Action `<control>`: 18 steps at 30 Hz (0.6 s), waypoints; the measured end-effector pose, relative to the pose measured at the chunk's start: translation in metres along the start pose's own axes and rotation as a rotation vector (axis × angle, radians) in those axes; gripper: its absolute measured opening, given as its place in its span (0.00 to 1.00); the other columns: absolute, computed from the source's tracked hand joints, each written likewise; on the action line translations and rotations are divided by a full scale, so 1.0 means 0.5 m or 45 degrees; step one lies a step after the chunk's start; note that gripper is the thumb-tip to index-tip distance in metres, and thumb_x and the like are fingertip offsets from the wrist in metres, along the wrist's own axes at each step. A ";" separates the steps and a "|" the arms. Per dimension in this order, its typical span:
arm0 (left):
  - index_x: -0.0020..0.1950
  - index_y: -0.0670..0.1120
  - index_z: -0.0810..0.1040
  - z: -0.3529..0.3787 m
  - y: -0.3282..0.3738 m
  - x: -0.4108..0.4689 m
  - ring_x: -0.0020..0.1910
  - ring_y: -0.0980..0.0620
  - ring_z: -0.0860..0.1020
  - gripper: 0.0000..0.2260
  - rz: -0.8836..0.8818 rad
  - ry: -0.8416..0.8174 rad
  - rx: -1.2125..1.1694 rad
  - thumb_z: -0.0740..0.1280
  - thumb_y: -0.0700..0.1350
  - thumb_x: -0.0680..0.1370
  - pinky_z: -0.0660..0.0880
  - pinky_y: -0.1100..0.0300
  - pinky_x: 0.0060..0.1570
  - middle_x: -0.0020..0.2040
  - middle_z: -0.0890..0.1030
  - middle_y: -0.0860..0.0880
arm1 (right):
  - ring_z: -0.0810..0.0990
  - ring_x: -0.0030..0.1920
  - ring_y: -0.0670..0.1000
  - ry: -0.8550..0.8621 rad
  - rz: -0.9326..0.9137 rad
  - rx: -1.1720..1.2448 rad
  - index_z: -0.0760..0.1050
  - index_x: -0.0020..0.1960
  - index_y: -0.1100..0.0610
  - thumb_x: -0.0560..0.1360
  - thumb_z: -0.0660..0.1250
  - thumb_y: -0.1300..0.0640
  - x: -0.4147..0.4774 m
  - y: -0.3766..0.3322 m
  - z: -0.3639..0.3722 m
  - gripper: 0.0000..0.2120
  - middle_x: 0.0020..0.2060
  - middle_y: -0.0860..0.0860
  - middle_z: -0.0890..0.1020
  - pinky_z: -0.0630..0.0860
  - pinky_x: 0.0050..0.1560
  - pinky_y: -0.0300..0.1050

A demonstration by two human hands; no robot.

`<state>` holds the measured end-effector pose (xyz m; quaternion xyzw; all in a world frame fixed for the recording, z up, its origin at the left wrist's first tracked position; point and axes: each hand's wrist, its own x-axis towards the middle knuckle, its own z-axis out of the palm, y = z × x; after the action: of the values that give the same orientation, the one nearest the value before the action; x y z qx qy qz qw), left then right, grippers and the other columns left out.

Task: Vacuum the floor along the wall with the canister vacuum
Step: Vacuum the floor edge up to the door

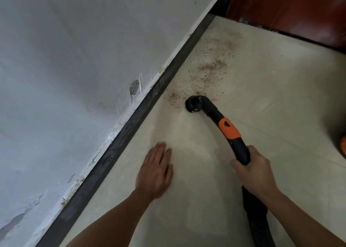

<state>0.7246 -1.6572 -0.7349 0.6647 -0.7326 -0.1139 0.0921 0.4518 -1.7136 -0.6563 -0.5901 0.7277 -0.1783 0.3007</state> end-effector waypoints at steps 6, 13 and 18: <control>0.73 0.42 0.69 -0.001 0.003 0.002 0.74 0.43 0.63 0.23 0.005 0.030 0.021 0.53 0.51 0.81 0.50 0.53 0.74 0.74 0.67 0.40 | 0.77 0.27 0.49 -0.052 -0.024 -0.046 0.69 0.40 0.49 0.69 0.73 0.58 0.014 0.001 0.006 0.12 0.28 0.51 0.77 0.66 0.25 0.41; 0.72 0.42 0.70 0.003 -0.002 0.002 0.74 0.43 0.63 0.23 0.014 0.056 0.035 0.55 0.51 0.80 0.55 0.52 0.75 0.74 0.67 0.40 | 0.78 0.32 0.56 -0.084 -0.095 0.029 0.72 0.47 0.57 0.70 0.72 0.57 0.142 -0.117 0.063 0.10 0.33 0.55 0.78 0.68 0.28 0.40; 0.71 0.42 0.71 0.005 -0.003 0.002 0.74 0.43 0.64 0.22 0.025 0.064 0.010 0.56 0.50 0.80 0.58 0.49 0.74 0.73 0.68 0.40 | 0.80 0.34 0.59 -0.184 -0.125 0.014 0.72 0.49 0.57 0.71 0.72 0.56 0.150 -0.141 0.073 0.11 0.36 0.57 0.79 0.75 0.33 0.45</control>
<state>0.7253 -1.6581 -0.7379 0.6605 -0.7370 -0.0932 0.1089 0.5192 -1.7993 -0.6574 -0.6348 0.6733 -0.1538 0.3465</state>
